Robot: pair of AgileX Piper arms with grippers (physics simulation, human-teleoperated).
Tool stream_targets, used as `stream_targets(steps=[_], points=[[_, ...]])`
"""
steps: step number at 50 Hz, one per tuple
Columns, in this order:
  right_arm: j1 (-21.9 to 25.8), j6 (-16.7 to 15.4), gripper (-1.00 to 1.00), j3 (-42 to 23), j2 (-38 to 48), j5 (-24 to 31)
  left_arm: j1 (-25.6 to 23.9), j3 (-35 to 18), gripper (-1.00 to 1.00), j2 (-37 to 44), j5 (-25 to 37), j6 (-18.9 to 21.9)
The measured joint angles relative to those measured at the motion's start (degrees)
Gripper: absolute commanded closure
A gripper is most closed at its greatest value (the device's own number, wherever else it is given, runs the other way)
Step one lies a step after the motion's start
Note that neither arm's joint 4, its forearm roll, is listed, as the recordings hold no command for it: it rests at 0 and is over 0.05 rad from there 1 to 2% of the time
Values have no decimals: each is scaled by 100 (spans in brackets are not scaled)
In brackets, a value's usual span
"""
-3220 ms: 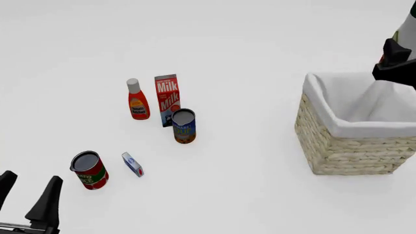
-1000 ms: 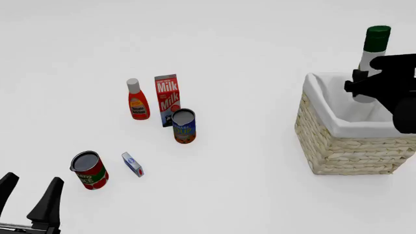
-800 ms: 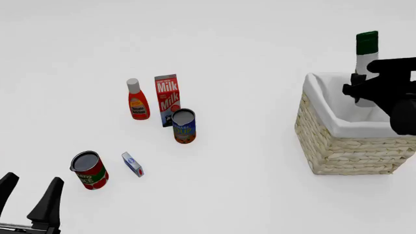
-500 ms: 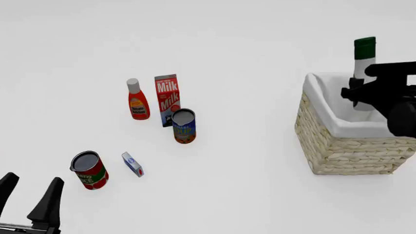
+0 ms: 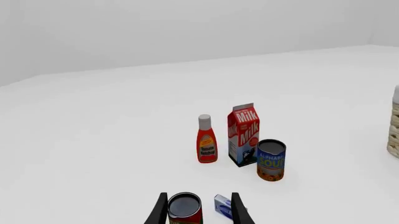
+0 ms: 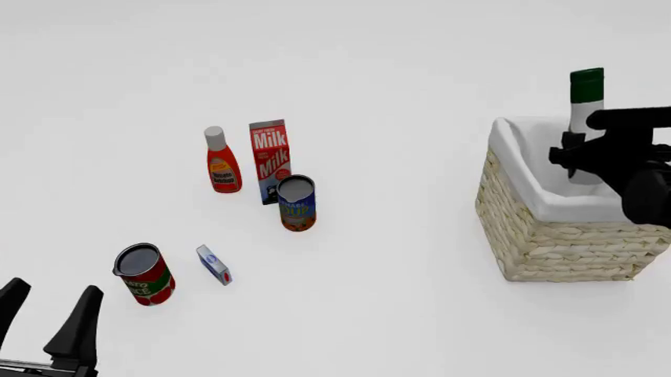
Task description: Pick the salad dressing and place it in the basket.
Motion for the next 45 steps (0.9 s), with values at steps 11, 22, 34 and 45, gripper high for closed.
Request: stream_targets(steps=[11,22,34,45], points=[[-15,30,-100,1,53,-38,11,0,-100,0,0,-4],[19,136,-100,-48,89,-28,22,0,-100,0,3,-15],[34,179,-100,-77,116,-28,27,0,-100,0,10,-28],[50,197,-100,-75,104,-21,30,0,-100,0,16,-37]])
